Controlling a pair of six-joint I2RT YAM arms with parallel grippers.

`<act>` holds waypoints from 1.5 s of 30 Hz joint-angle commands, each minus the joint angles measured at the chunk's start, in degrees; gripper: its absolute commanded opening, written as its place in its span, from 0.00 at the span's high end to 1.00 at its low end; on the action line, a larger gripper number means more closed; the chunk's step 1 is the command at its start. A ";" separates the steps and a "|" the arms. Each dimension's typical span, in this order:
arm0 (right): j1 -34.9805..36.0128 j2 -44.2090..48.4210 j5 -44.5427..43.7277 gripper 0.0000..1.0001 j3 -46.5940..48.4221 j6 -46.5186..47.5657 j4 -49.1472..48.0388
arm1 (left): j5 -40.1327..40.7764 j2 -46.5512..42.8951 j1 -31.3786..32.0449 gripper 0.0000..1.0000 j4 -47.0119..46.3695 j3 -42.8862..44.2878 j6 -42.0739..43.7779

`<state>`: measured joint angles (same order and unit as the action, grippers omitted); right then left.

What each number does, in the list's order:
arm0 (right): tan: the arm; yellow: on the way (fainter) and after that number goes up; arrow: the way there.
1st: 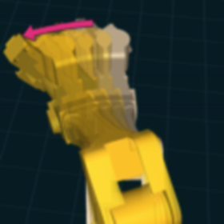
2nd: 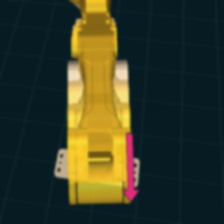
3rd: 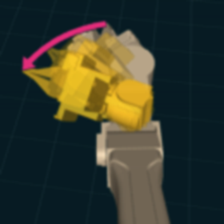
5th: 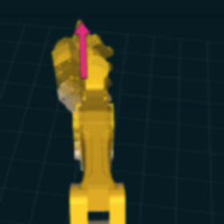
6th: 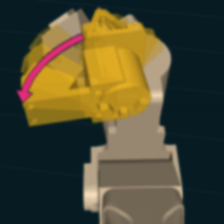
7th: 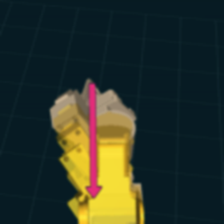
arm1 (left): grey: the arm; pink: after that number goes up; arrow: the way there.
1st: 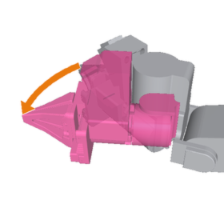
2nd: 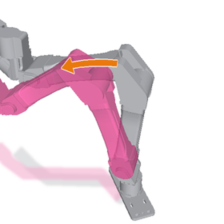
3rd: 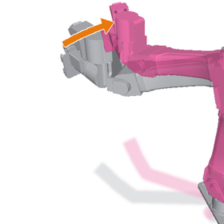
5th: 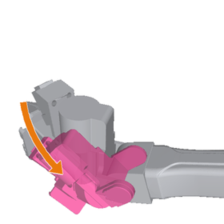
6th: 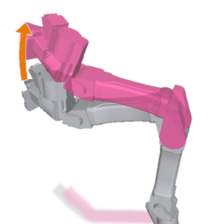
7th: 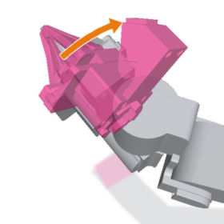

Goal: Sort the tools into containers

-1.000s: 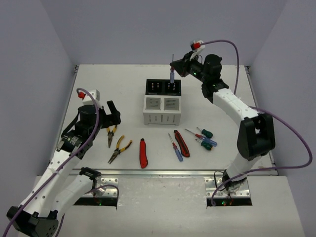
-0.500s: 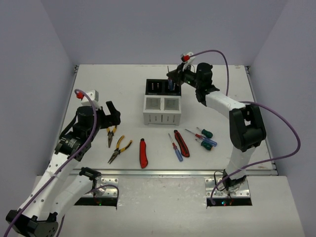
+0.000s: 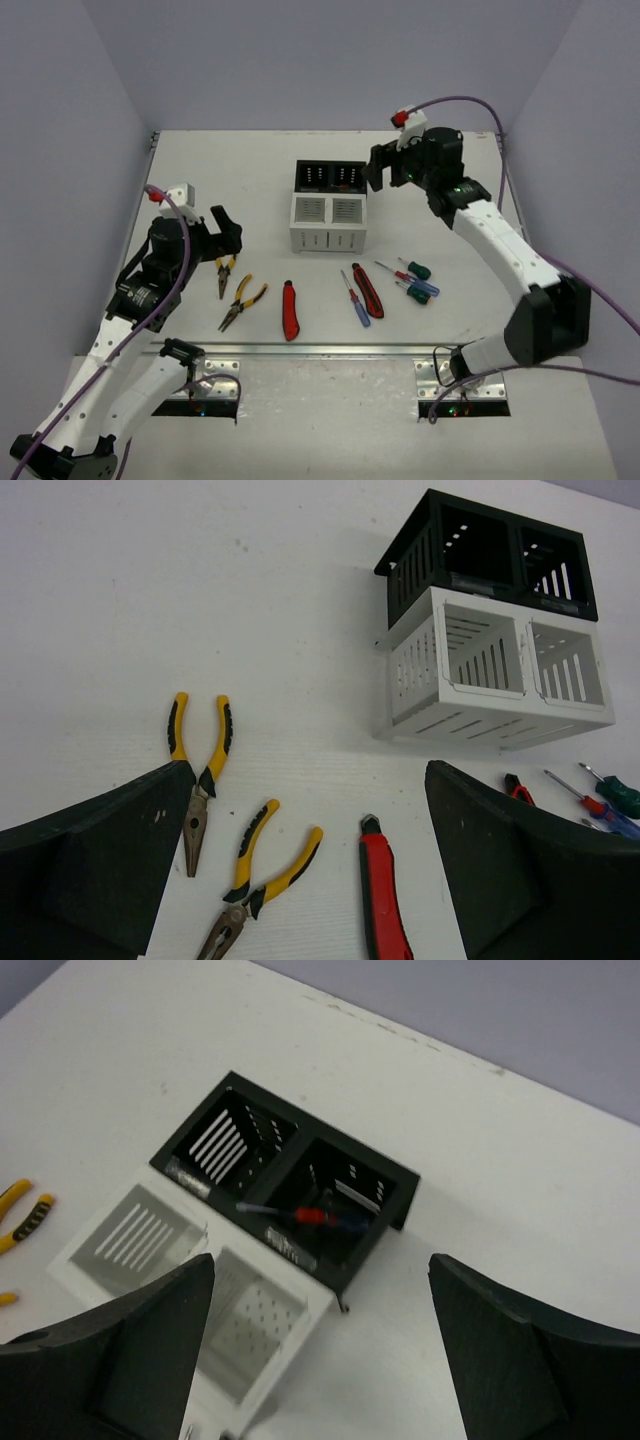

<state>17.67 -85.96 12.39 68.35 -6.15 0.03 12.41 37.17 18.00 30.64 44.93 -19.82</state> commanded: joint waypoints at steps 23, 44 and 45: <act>7.12 5.95 -10.82 0.48 -22.43 7.48 17.07 | 0.77 -4.24 0.87 0.00 -2.42 0.25 -0.05; 8.64 -1.26 -8.57 0.63 -27.00 14.66 6.40 | -0.58 -5.71 2.51 0.00 -3.04 -0.10 0.34; 8.68 -1.29 -8.38 0.63 -27.29 14.56 6.18 | -0.61 -5.71 2.55 0.00 -3.04 -0.10 0.37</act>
<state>26.35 -87.28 2.41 42.41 7.47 9.15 12.56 31.48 19.91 30.61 44.93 -19.81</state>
